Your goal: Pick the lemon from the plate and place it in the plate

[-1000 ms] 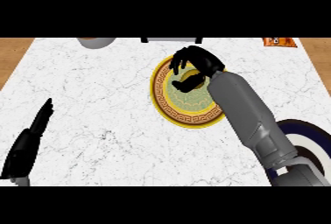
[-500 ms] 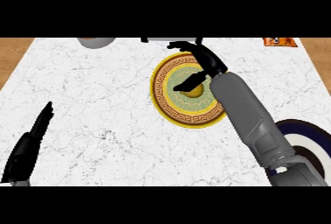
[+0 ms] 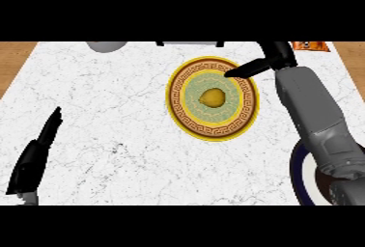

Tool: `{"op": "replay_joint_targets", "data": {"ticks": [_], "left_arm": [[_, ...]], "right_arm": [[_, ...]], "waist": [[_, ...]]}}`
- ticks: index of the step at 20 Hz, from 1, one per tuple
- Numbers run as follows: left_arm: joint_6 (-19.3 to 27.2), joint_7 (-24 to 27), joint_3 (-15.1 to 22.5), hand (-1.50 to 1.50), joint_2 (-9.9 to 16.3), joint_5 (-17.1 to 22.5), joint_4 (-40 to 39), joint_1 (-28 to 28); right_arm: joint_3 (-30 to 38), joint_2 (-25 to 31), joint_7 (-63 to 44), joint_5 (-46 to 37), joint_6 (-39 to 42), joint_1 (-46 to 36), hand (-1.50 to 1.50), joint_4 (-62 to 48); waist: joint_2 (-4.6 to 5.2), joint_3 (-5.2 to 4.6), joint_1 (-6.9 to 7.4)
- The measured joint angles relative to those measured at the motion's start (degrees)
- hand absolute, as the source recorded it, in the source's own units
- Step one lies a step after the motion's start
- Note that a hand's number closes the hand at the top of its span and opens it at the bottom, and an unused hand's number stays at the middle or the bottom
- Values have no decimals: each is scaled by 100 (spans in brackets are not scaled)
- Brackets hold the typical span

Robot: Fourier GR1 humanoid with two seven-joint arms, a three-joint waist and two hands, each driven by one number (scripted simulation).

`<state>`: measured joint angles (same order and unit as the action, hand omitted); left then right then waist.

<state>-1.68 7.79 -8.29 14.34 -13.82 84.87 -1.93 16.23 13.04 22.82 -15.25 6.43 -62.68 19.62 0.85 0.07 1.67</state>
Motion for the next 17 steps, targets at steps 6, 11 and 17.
{"op": "replay_joint_targets", "data": {"ticks": [6,11,17], "left_arm": [[-112,-9,-15,0,37,65,37,38],[-75,43,48,0,-25,6,47,53],[-108,24,116,0,-62,-10,53,144]], "right_arm": [[458,840,695,390,894,254,-150,-360],[548,1436,1320,401,1448,465,-150,-570],[591,1938,1598,350,1743,506,-150,-808]], "waist": [[49,7,95],[88,14,186],[127,21,276]]}}
